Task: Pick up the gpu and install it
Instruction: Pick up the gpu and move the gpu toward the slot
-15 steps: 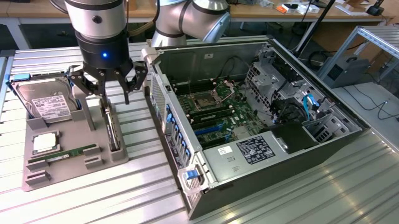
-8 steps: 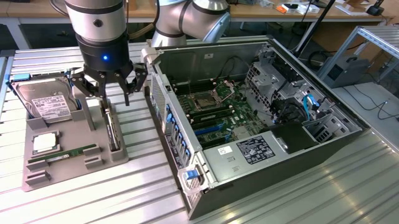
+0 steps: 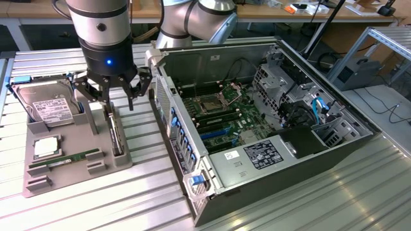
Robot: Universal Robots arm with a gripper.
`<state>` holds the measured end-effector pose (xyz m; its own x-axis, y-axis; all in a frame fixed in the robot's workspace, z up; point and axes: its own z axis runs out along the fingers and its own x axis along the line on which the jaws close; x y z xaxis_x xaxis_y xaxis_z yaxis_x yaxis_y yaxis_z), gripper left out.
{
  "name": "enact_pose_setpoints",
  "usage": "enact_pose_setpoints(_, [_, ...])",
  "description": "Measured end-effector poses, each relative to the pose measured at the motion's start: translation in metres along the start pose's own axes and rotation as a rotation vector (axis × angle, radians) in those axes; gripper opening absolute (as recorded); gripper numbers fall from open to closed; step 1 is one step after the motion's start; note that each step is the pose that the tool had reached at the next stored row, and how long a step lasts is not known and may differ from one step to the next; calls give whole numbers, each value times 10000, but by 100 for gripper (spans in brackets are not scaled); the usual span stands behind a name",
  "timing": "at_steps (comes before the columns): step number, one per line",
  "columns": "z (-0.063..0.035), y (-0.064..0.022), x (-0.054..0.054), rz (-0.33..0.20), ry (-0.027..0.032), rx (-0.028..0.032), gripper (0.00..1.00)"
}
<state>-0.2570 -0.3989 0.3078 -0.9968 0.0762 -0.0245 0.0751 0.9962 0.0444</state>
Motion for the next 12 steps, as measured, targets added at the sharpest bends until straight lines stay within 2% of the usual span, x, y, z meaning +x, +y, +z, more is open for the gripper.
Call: enact_pose_setpoints(12, [64, -3, 2, 0, 1, 1, 48])
